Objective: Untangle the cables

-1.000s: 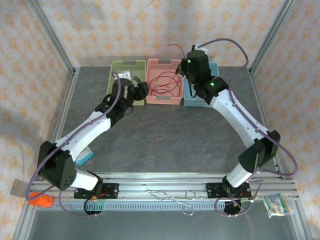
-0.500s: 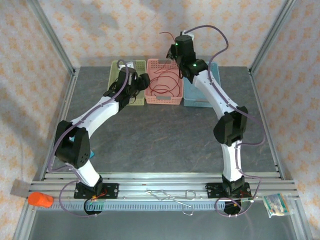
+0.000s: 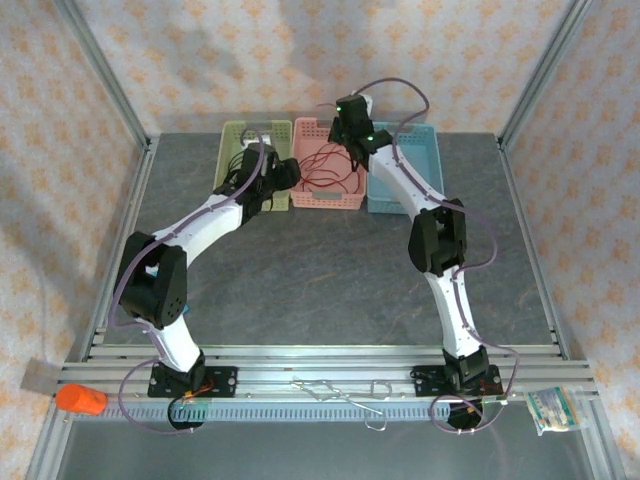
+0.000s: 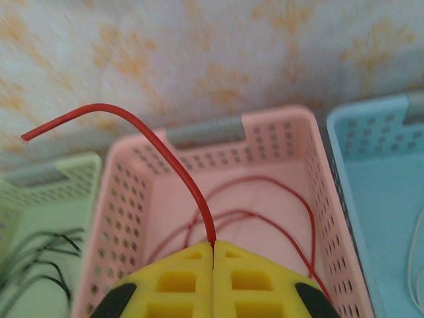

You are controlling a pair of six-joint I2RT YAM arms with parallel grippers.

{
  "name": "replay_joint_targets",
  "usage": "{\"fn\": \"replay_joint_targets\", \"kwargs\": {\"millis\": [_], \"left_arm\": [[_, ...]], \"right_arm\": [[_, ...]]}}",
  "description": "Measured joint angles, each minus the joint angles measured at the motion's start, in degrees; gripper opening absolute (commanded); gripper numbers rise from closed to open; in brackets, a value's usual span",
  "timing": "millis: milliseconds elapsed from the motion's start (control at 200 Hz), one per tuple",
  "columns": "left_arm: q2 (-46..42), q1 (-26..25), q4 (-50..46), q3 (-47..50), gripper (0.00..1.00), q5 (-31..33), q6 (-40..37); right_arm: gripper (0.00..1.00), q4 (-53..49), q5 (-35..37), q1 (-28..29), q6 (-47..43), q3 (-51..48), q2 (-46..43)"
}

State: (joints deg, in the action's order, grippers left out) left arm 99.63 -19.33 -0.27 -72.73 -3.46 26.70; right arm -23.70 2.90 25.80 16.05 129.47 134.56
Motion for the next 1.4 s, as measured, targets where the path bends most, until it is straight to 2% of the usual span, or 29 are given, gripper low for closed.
{"fn": "replay_joint_targets", "kwargs": {"millis": [150, 456, 701, 971, 1126, 1191, 1402], "left_arm": [[-0.87, 0.00, 0.39, 4.24, 0.69, -1.05, 0.04], [-3.78, -0.59, 4.04, 9.44, 0.70, -2.10, 0.46], [-6.51, -2.56, 5.35, 11.82, 0.70, -1.88, 0.59], [-11.72, -6.73, 5.95, 13.60, 0.78, 2.89, 0.85], [-14.03, -9.73, 6.03, 15.17, 0.89, 5.81, 0.70], [-16.28, -10.73, 6.16, 17.20, 0.99, 6.99, 0.70], [-27.19, -11.32, 7.69, 25.94, 0.99, 10.51, 1.55]], "right_arm": [[0.01, -1.73, -1.05, 0.00, 1.03, -2.45, 0.63], [0.35, -4.85, -2.89, 0.00, 1.18, -1.97, 3.43], [0.44, -6.91, -3.45, 0.00, 0.15, 0.61, 3.32], [0.68, -6.95, -5.07, 0.11, -2.21, -6.58, -4.26], [0.82, -3.98, -5.79, 1.16, -3.34, -17.94, -14.45], [0.86, -2.16, -6.03, 2.12, -3.78, -24.26, -19.54], [0.95, 5.77, -8.87, 4.74, -4.81, -45.88, -35.98]]}}
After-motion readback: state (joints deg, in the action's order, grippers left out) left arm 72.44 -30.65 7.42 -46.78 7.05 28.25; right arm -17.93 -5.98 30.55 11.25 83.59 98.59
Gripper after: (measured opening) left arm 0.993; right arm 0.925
